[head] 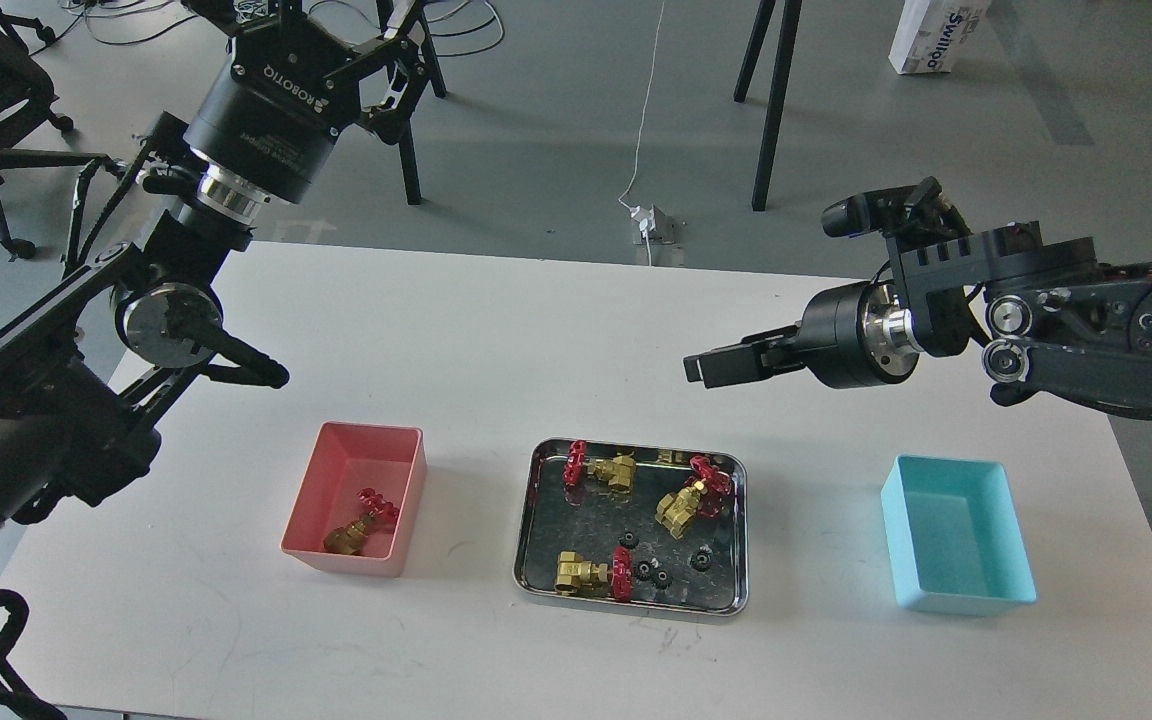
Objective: Place valve in pink box and gear in blue box
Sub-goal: 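Move the right gripper down to a black gear on the tray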
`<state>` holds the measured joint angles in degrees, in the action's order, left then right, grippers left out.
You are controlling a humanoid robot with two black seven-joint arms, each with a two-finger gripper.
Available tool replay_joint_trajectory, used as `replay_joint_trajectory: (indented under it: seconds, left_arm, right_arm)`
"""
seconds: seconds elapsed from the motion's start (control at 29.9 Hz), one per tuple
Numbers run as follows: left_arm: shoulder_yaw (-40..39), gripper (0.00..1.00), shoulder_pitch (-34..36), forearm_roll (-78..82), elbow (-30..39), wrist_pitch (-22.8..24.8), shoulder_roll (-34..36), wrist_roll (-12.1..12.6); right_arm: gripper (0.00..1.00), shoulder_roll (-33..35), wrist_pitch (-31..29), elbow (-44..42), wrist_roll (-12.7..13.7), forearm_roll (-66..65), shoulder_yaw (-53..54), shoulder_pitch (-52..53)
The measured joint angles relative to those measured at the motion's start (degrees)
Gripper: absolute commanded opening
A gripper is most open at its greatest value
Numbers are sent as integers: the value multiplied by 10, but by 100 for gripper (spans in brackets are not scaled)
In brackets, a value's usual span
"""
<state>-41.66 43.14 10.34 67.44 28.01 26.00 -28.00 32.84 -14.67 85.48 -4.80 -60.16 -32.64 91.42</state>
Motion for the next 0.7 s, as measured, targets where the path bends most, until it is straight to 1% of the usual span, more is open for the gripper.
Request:
replay_joint_trajectory:
  seconds: [0.03, 0.07, 0.1, 0.23, 0.4, 0.47, 0.53, 0.7]
  left_arm:
    - [0, 77, -2, 0, 0, 0, -1, 0]
    - [0, 77, -5, 0, 0, 0, -1, 0]
    - [0, 77, -8, 0, 0, 0, -1, 0]
    - [-1, 77, -13, 0, 2, 0, -2, 0]
    - [-2, 77, -18, 1, 3, 0, -2, 0]
    - [-2, 77, -19, 1, 3, 0, -2, 0]
    - [-2, 77, -21, 1, 3, 0, -2, 0]
    - [-2, 77, -25, 2, 4, 0, -4, 0]
  right_arm:
    - [90, -8, -8, 14, -1, -14, -24, 15]
    - [78, -17, -16, 24, -2, -27, -44, 27]
    - [71, -26, -22, 35, -2, -39, -59, 37]
    - [67, -65, -29, 61, -3, -68, -82, 48]
    - [64, -122, -29, 57, -2, -72, -117, 40]
    - [61, -138, -28, 45, -2, -71, -123, 35]
    - [60, -152, -28, 26, -2, -71, -125, 25]
    - [60, -184, -21, -29, -1, -72, -125, -6]
